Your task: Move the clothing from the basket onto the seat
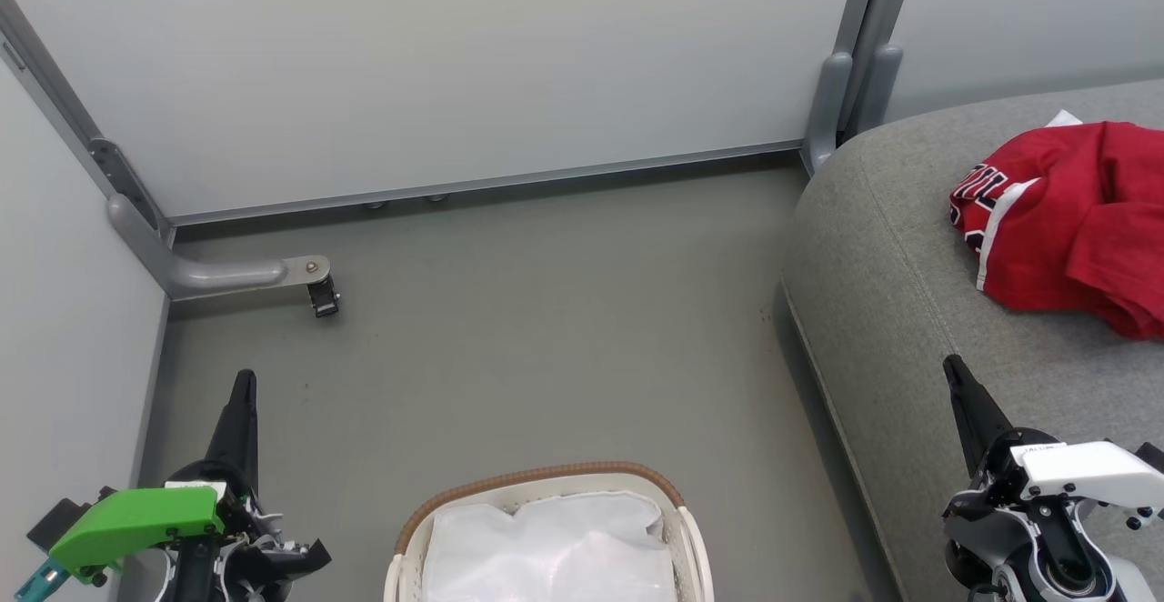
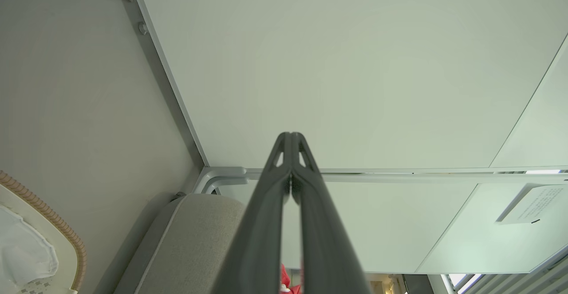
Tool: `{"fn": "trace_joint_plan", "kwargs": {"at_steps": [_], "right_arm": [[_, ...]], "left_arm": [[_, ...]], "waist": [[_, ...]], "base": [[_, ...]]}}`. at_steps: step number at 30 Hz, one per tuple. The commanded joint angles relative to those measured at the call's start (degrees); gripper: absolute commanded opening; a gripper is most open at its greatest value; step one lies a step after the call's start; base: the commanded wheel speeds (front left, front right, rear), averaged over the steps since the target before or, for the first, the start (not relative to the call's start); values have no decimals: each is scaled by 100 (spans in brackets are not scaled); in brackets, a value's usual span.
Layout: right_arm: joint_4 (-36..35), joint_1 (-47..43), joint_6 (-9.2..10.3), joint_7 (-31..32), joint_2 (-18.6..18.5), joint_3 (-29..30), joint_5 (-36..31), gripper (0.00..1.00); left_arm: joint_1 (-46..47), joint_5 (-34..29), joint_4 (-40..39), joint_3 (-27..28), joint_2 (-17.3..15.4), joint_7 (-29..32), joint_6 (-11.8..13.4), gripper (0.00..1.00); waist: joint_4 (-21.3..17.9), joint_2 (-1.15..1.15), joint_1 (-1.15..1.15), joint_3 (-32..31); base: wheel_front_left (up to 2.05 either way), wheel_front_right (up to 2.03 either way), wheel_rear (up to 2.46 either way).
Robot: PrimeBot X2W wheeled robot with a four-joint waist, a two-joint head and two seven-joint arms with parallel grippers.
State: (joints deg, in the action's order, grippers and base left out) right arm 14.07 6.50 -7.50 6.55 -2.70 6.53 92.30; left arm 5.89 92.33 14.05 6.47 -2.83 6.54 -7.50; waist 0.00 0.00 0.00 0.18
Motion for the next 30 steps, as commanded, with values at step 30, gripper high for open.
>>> {"fn": "trace_joint_plan", "kwargs": {"at_steps": [30], "right_arm": [[-20,-59,2,17,-34,11,22,0]], "left_arm": [[71,17,-8,14,-9,20,2,0]], "waist": [[0,0,0,0]], "base": [[0,0,0]]}}
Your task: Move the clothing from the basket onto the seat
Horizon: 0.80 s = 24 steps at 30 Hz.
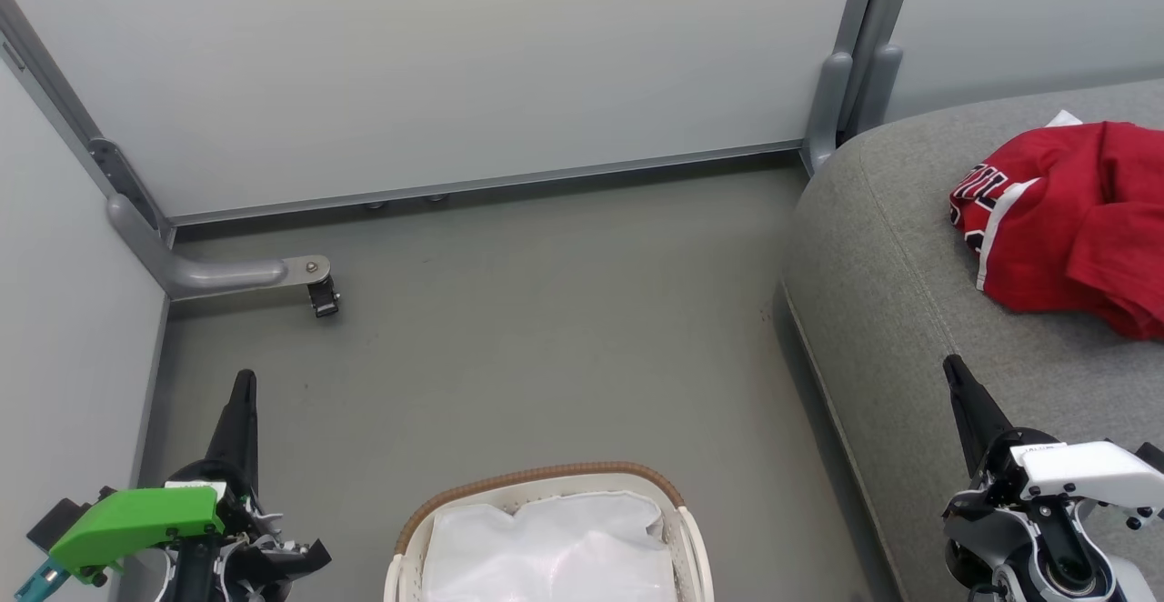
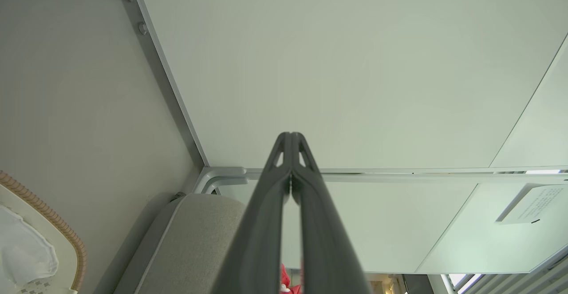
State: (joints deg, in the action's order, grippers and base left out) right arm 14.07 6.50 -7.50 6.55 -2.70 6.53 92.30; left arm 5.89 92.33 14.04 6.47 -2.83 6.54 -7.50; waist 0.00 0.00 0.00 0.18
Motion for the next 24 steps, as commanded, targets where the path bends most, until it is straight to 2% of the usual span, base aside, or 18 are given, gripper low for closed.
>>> {"fn": "trace_joint_plan", "kwargs": {"at_steps": [1,24], "right_arm": [[-20,-59,2,17,-34,11,22,0],[-20,-60,2,17,-34,11,22,0]], "left_arm": [[71,17,-7,14,-9,20,2,0],[71,17,-8,13,-9,20,2,0]], "waist": [[0,0,0,0],[0,0,0,0]], "base": [[0,0,0],[0,0,0]]}}
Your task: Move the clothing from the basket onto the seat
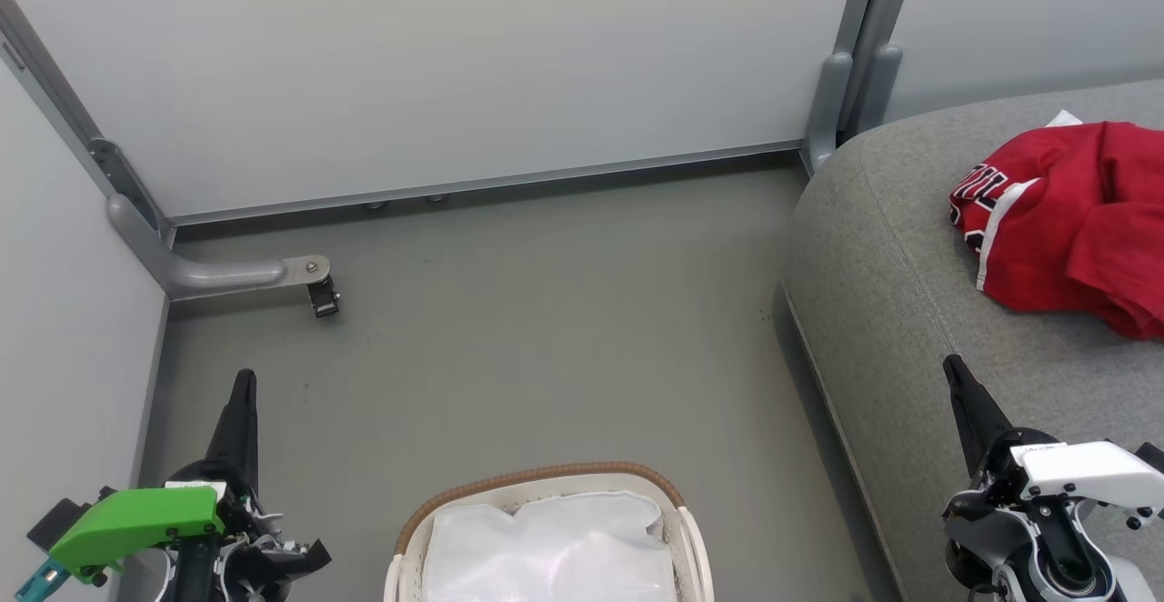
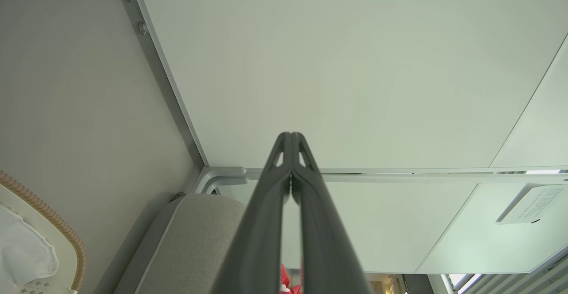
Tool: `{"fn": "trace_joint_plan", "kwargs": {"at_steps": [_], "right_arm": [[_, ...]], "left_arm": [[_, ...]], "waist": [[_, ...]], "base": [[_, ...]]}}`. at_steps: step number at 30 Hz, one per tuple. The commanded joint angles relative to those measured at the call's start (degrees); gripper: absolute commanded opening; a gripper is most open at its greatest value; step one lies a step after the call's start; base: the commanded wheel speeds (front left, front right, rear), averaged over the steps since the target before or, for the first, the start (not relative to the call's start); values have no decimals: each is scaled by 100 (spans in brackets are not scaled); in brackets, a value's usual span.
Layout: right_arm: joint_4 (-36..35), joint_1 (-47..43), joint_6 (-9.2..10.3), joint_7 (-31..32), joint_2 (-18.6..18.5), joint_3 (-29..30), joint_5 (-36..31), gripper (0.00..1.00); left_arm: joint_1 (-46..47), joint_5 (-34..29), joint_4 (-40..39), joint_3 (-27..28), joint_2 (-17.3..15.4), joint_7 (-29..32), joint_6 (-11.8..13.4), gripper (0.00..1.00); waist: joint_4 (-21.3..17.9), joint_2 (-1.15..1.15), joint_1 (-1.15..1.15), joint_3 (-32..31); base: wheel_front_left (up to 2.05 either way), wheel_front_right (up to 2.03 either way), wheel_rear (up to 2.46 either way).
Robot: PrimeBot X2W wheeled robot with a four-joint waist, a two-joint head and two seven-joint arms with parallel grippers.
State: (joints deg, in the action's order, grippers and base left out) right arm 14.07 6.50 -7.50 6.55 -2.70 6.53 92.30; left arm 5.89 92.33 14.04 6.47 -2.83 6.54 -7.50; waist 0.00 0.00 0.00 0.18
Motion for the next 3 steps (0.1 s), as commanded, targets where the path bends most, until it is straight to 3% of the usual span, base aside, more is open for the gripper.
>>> {"fn": "trace_joint_plan", "kwargs": {"at_steps": [1,3], "right_arm": [[-20,-60,2,17,-34,11,22,0],[-20,-60,2,17,-34,11,22,0]], "left_arm": [[71,17,-8,13,-9,20,2,0],[71,17,-8,13,-9,20,2,0]], "waist": [[0,0,0,0],[0,0,0,0]], "base": [[0,0,0],[0,0,0]]}}
